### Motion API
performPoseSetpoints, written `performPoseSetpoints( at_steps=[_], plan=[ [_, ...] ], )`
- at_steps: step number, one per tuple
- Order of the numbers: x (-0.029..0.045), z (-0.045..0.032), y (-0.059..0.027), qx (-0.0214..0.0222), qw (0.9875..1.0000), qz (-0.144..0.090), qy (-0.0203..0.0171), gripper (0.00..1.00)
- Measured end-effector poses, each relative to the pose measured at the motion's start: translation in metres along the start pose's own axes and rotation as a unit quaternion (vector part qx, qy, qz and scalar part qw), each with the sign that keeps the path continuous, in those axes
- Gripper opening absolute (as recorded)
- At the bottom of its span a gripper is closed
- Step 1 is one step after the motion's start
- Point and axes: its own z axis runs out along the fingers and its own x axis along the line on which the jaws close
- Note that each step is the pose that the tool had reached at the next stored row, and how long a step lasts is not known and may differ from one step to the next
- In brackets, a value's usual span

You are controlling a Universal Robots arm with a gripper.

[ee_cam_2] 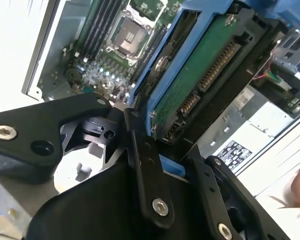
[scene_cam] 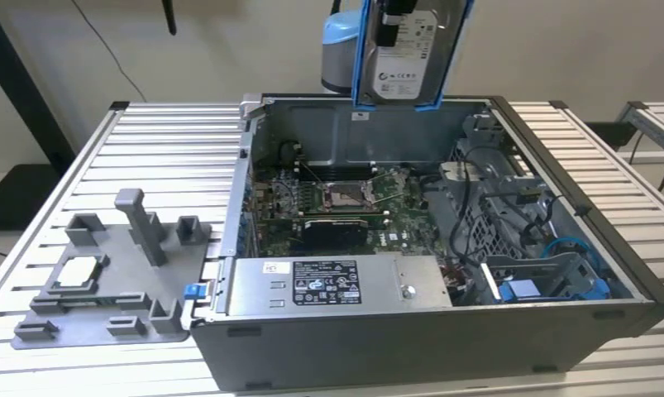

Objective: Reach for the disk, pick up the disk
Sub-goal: 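Pick up the disk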

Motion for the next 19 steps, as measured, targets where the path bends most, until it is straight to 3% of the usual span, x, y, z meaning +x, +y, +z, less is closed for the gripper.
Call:
performPoseSetpoints(
  at_steps=[19],
  plan=[
    [-0.0011,-0.0015,-0.0548,0.0000,1.0000,0.000,-0.0003,0.00]
  ],
)
